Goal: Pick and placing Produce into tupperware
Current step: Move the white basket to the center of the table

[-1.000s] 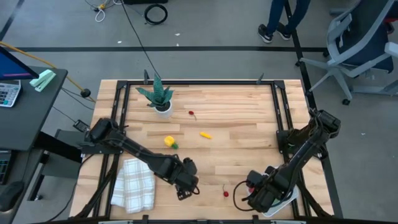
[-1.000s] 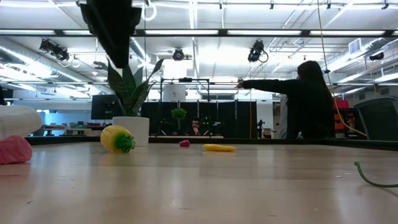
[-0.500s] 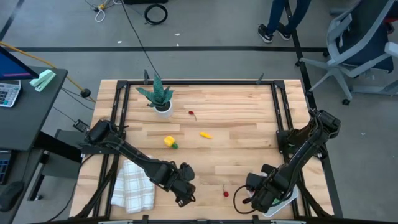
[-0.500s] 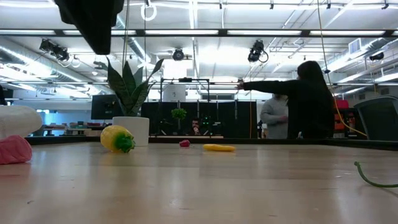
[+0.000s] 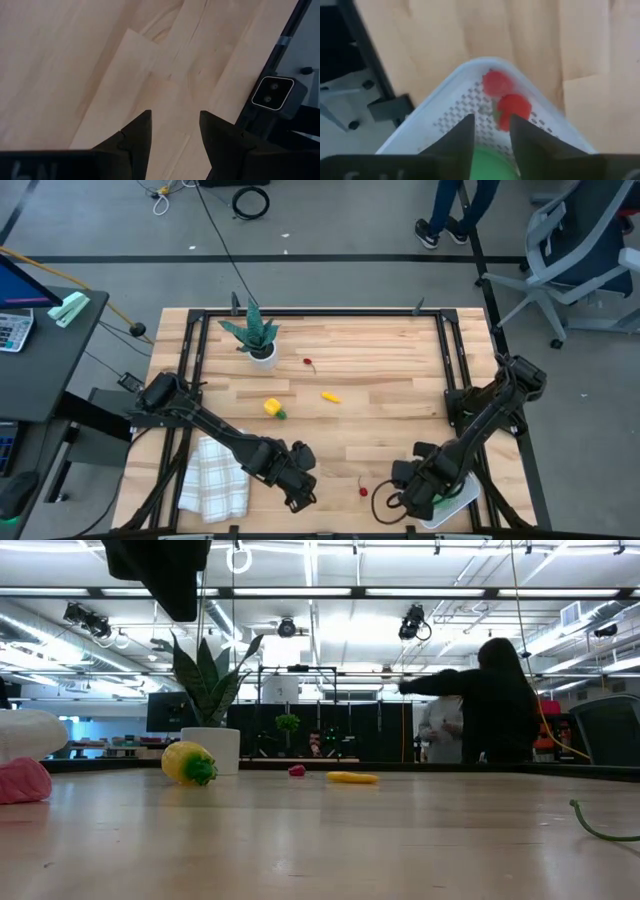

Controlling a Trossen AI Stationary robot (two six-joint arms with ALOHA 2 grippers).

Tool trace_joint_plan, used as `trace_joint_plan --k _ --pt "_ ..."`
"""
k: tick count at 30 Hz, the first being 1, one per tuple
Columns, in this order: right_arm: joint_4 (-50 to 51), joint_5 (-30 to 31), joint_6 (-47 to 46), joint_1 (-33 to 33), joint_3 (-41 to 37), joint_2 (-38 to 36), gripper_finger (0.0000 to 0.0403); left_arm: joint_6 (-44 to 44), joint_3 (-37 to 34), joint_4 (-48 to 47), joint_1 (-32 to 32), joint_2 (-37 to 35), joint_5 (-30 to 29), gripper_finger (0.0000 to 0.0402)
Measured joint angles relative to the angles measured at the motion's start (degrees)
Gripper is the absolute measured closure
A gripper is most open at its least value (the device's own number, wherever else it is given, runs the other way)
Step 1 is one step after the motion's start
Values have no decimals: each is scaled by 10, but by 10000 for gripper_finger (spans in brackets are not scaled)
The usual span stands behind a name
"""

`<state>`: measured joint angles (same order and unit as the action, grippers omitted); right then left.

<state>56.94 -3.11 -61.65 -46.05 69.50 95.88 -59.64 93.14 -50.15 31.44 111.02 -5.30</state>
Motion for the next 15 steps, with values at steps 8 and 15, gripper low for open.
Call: trace_joint_plan --k 8,15 --pt "-80 -4 21 56 -38 0 391 3 0 0 -5 0 0 230" --pt "-121 10 58 104 -38 0 397 7 0 -1 -5 0 0 230"
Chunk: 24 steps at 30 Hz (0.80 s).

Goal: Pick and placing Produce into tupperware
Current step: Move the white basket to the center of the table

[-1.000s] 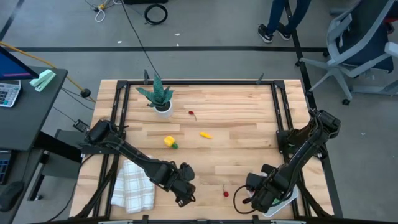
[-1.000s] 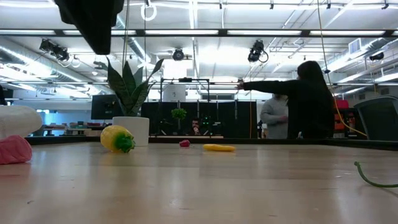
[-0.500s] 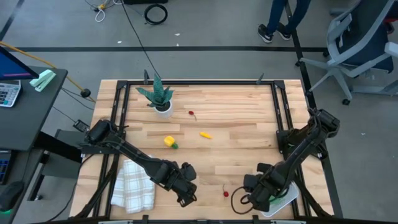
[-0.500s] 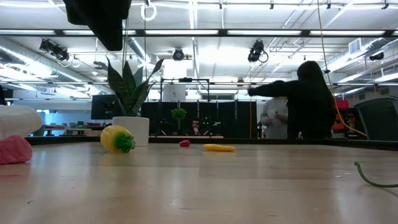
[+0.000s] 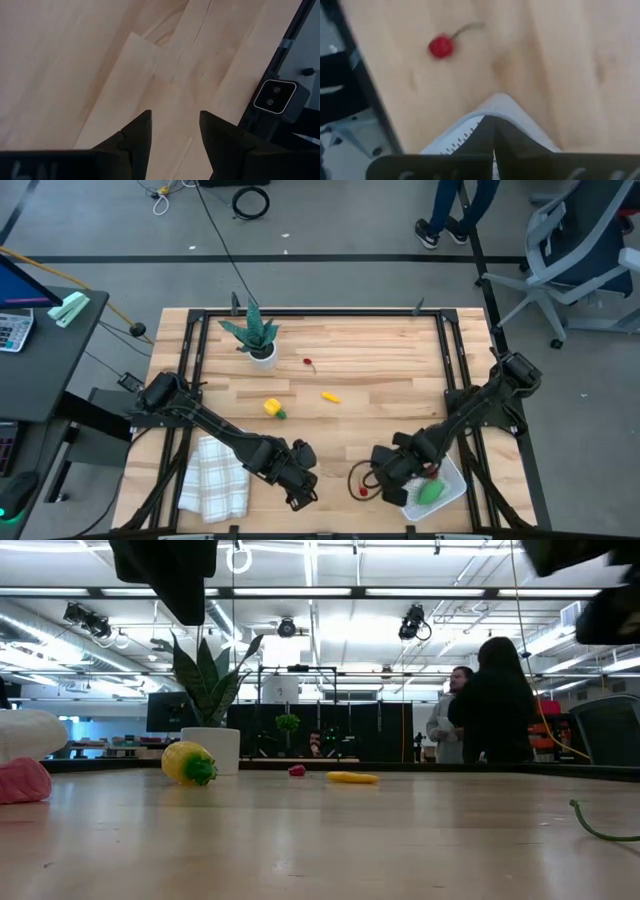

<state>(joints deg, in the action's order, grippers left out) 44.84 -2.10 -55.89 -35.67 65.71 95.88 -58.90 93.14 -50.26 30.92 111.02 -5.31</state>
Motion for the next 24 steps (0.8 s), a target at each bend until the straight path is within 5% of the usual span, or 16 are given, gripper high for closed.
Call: trace_joint_plan --k 24 --pt "-20 22 262 293 0 0 403 70 0 -98 -44 0 -1 230"
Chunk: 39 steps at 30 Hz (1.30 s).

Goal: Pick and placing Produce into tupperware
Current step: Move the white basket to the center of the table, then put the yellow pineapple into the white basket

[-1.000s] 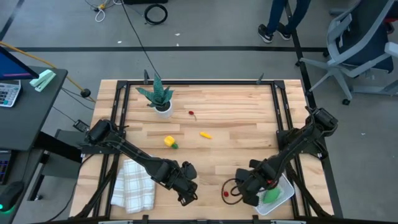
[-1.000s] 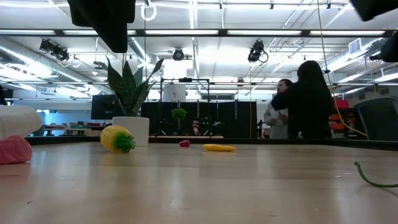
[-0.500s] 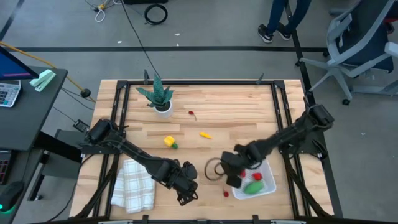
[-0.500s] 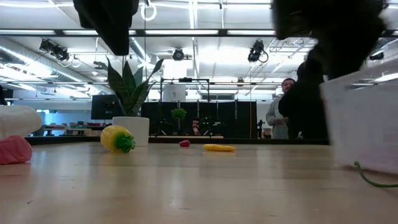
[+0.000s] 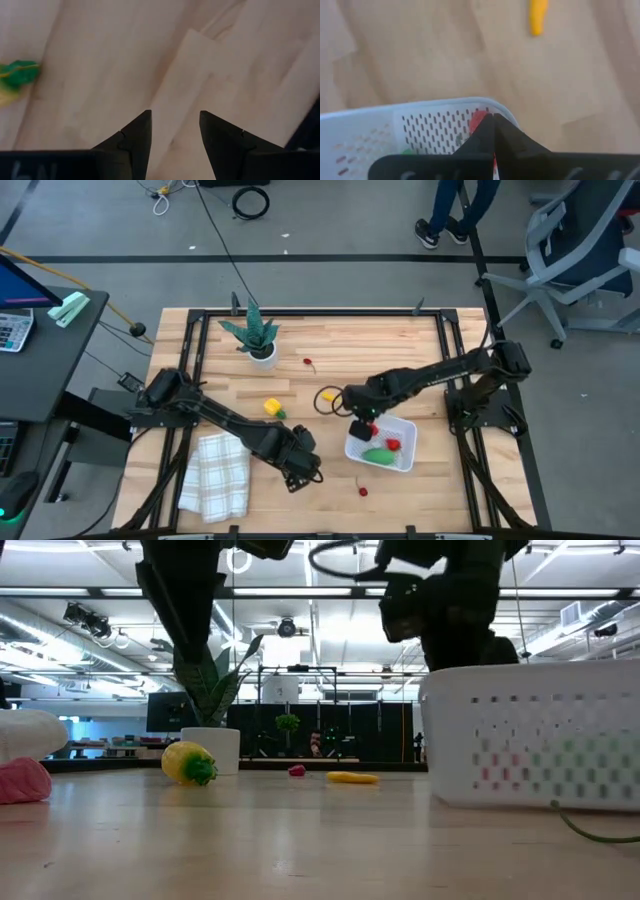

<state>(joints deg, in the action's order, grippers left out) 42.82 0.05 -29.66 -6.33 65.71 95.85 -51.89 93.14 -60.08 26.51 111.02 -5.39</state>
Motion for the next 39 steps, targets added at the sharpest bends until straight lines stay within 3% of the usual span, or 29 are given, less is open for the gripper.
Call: trace_joint_plan --k 5,11,18,27,36,39 --pt "3 -13 25 31 0 0 402 7 0 -33 -12 0 1 230" --pt "-26 -97 0 30 14 0 381 42 0 -49 -27 0 0 230" --pt "9 -92 -24 4 70 -24 338 115 0 -69 -47 0 -12 230" --pt "19 6 -17 1 181 -79 289 340 0 -166 -99 0 -108 230" --pt "31 16 -27 -30 195 -164 272 613 0 -231 -144 0 -112 230" --pt "62 25 -53 -46 193 -180 265 668 0 -240 -154 0 -111 225"
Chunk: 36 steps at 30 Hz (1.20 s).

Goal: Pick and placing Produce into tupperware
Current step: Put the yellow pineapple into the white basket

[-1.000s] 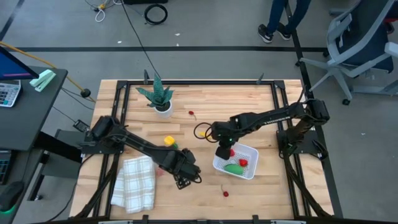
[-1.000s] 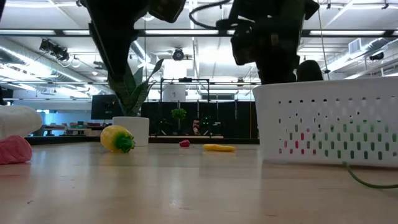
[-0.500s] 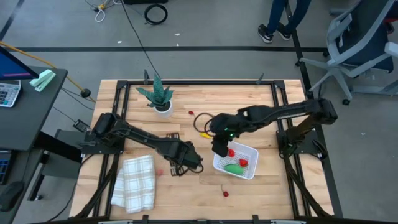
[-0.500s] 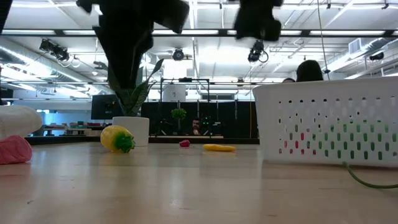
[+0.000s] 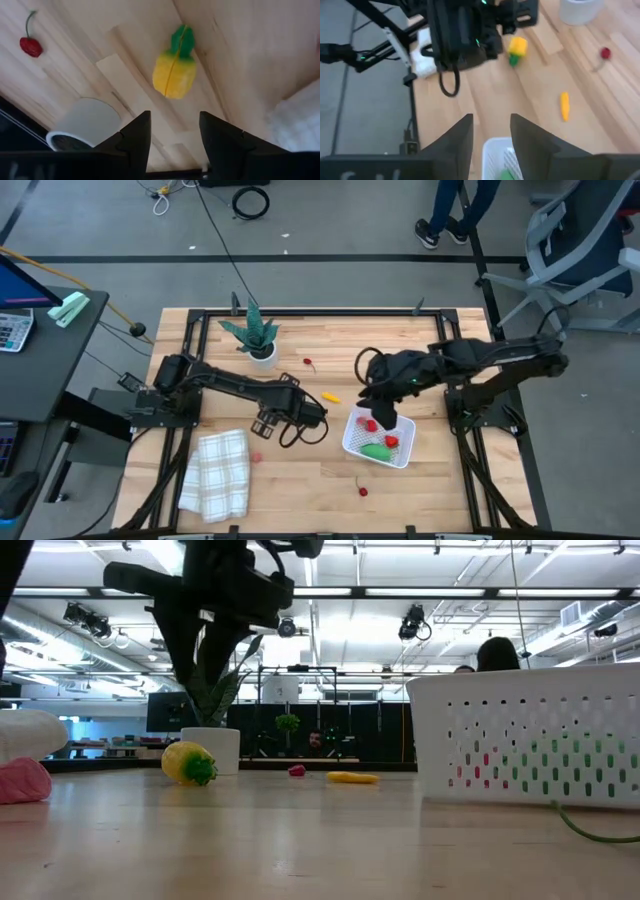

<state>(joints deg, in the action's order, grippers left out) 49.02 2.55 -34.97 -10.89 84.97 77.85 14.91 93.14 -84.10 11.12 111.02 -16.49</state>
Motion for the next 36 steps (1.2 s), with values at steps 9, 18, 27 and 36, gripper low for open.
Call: trace_joint_plan --k 9,18,27,36 --pt "63 58 -44 -52 0 -10 254 32 0 22 -23 0 23 203" --pt "63 80 -49 -66 0 -7 256 -66 0 116 -27 0 76 213" --pt "63 80 -53 -70 0 -7 257 73 -67 87 -9 0 97 179" --pt "63 81 -40 -70 0 -7 261 70 -149 120 3 0 -34 131"
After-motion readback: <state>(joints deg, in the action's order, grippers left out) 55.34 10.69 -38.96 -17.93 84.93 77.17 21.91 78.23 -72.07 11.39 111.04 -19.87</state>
